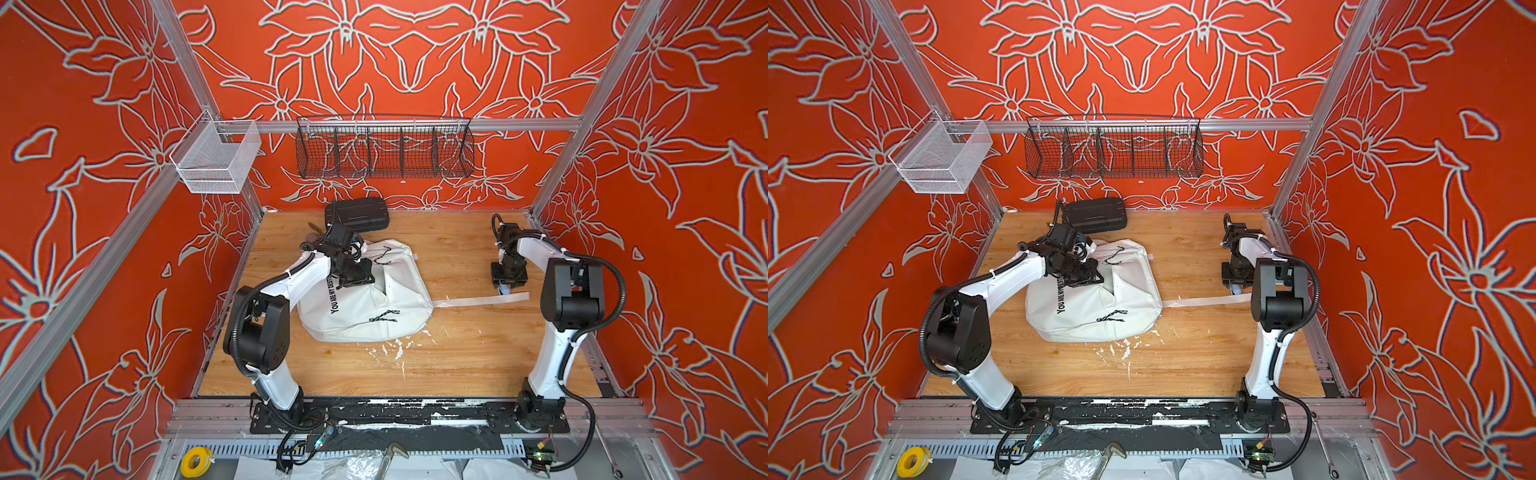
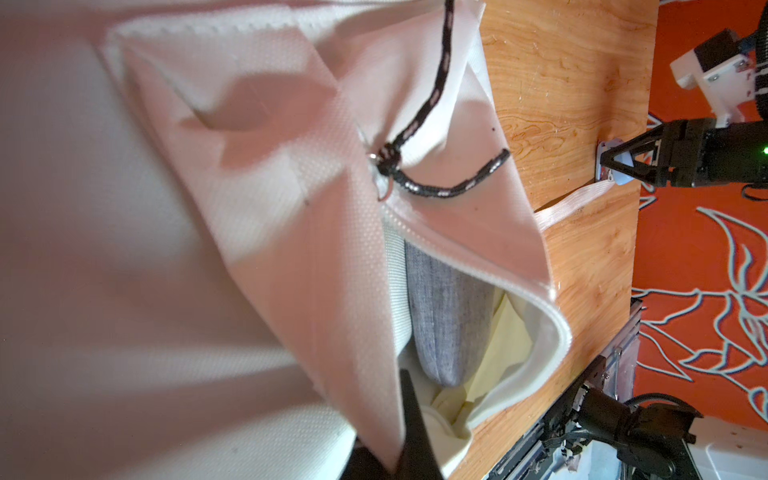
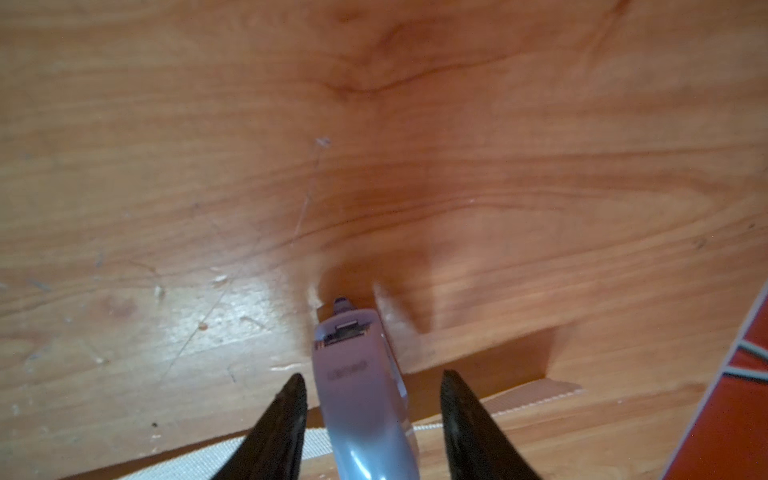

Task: Pack the student bag
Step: 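Move the right gripper beside the bag and grasp the small lavender item, then carry the lavender item with the right gripper to the bag opening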

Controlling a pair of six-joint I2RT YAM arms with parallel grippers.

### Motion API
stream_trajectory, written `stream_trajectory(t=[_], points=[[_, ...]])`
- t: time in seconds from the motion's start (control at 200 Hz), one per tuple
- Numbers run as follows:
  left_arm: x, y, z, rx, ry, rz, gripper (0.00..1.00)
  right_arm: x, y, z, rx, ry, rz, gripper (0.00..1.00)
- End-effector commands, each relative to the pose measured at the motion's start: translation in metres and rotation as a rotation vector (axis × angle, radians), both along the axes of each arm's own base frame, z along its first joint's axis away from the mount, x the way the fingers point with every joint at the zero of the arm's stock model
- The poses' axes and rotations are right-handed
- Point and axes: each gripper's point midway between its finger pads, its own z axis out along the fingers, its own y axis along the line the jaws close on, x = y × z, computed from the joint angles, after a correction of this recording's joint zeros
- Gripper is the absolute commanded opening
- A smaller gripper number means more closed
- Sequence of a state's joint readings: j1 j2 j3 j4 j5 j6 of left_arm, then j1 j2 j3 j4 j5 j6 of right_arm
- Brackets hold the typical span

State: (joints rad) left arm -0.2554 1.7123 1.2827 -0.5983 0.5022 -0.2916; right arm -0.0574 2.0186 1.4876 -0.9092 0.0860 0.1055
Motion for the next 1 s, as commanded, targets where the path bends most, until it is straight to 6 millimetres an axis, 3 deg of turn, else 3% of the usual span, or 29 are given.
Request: stream_trajectory(t=[0.0,0.4,0.53,0.651,0.766,0.881,0.991], points=[[0.003,-0.002,0.023,-0.015,-0.049,-0.013,0.00,-0.005,0.004,-0.003,0.047,0.017,-0.013,0.45],[0.001,-0.002,0.020,-0.007,-0.034,-0.027,0.00,0.000,0.010,0.010,0.062,-0.009,0.035,0.17],[0.001,-0.003,0.022,-0.014,-0.037,-0.030,0.00,0.009,0.031,0.037,0.063,-0.060,0.113,0.13],[0.001,-0.004,0.022,-0.013,-0.034,-0.030,0.00,0.030,0.085,0.086,0.190,-0.200,0.223,0.13],[0.001,-0.004,0.022,-0.013,-0.030,-0.029,0.00,0.043,0.172,0.141,0.354,-0.354,0.414,0.14],[0.002,-0.003,0.022,-0.011,-0.019,-0.017,0.00,0.042,0.254,0.186,0.484,-0.488,0.566,0.14],[0.004,-0.005,0.022,-0.021,-0.014,-0.004,0.00,0.027,0.325,0.209,0.628,-0.550,0.652,0.14]])
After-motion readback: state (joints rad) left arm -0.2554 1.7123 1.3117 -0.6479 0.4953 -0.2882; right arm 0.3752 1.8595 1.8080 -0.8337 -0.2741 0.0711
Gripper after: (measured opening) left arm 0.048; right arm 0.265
